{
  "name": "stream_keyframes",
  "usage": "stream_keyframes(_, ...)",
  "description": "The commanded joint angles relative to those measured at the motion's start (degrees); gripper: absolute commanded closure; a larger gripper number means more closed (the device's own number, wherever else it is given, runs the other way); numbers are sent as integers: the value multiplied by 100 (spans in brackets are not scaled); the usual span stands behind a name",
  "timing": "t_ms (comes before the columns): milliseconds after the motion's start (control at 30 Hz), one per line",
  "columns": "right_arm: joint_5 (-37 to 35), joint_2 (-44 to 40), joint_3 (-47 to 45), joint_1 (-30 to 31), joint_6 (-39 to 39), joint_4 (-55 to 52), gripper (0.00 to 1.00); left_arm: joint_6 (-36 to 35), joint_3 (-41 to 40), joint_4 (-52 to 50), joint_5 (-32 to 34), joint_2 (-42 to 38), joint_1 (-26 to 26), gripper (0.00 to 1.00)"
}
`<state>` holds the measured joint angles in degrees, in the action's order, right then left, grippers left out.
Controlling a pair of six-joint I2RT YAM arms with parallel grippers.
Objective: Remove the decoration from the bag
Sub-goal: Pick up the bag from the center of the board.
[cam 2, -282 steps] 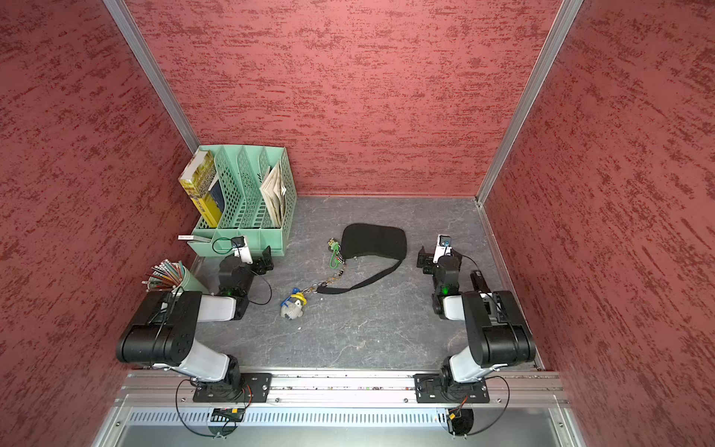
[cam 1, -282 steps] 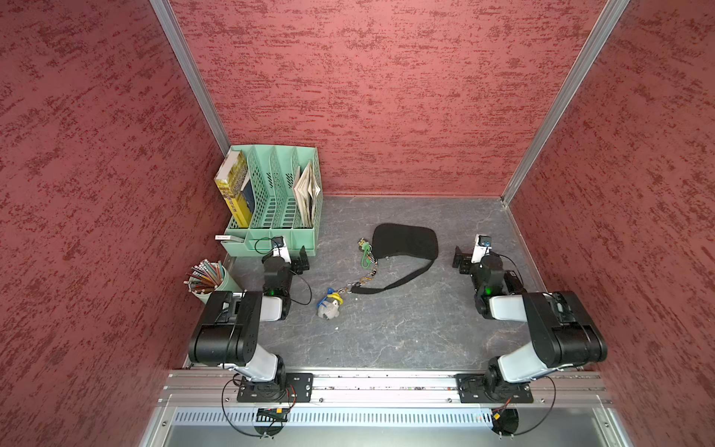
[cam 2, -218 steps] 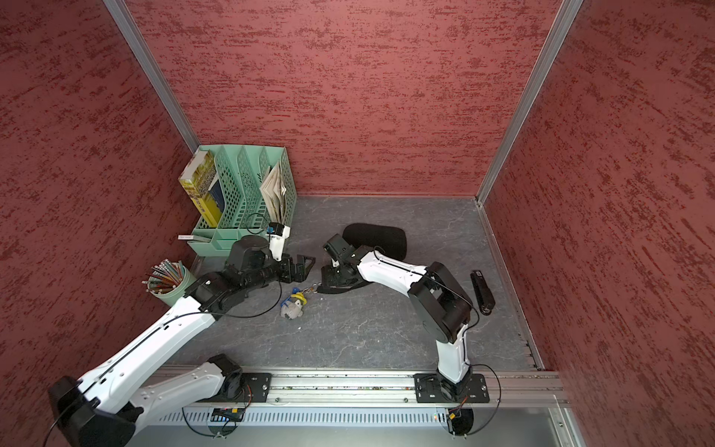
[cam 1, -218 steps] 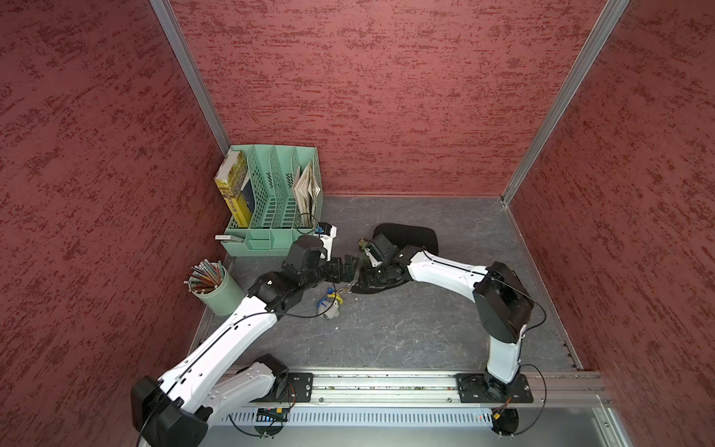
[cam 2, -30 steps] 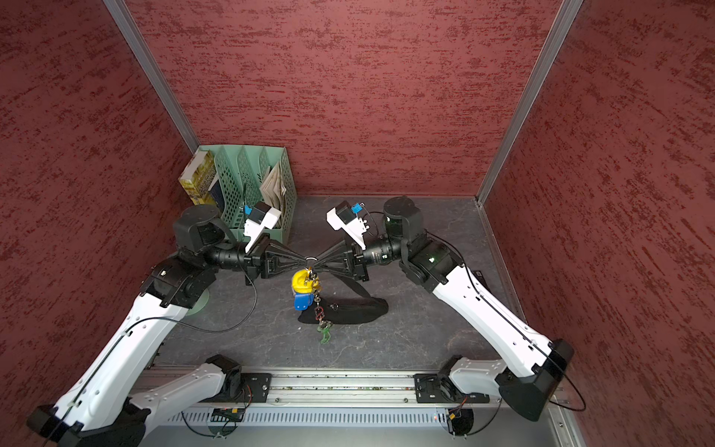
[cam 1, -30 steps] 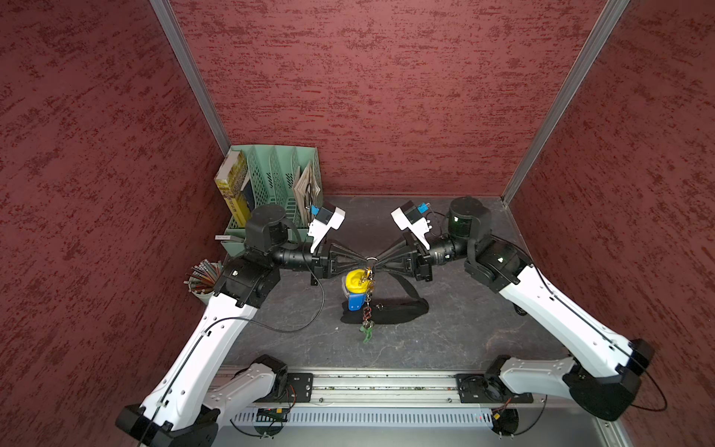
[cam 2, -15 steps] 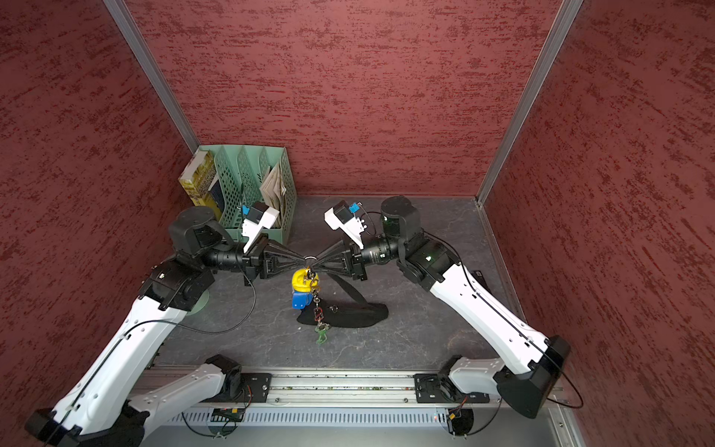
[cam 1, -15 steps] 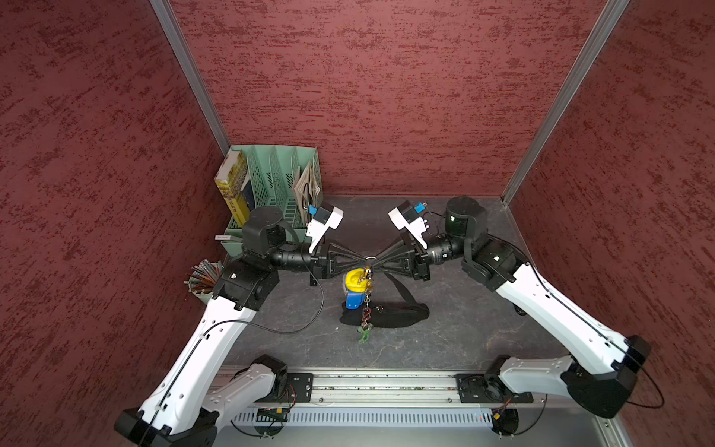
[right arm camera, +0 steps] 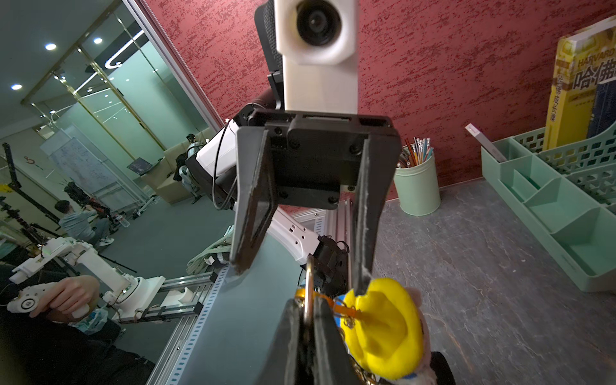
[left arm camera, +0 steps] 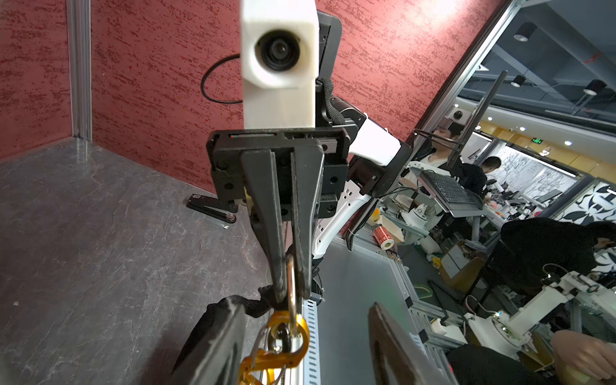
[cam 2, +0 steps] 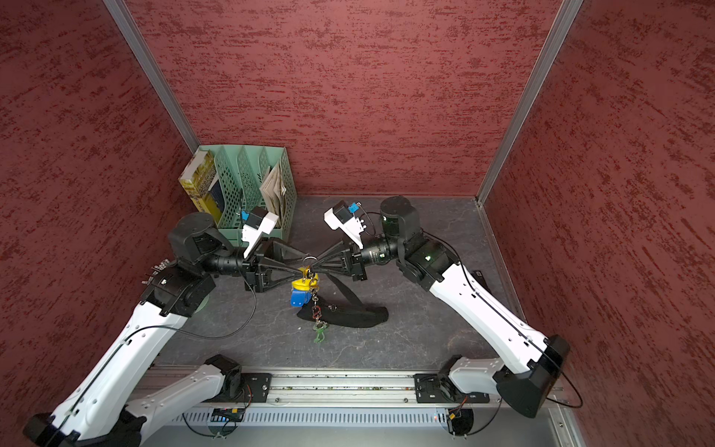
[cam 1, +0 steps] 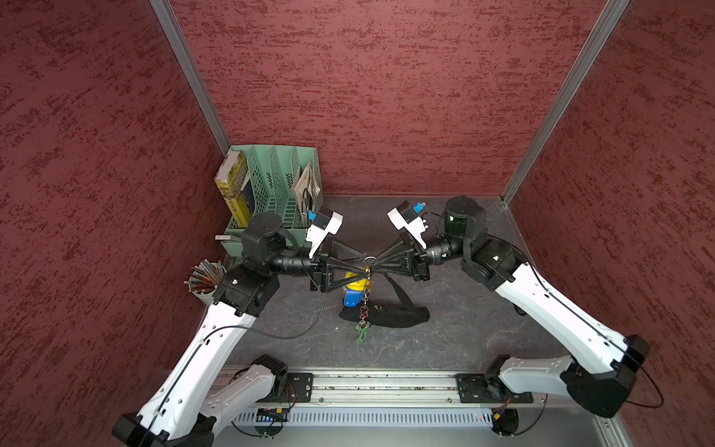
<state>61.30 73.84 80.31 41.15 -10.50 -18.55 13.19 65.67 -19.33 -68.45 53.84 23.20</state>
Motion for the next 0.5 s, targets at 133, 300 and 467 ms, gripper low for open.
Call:
stream_keyframes(133, 181, -240, 149, 3, 216, -32, 100, -239, -504, 582, -108, -387, 96, 35)
stream_keyframes(300, 266, -298, 151, 2, 207, -21, 100, -369, -791, 840, 70, -483, 222, 45)
stream_keyframes(467, 416, -339, 135, -1, 155, 45, 100, -501, -821, 832, 66, -371, 304, 48)
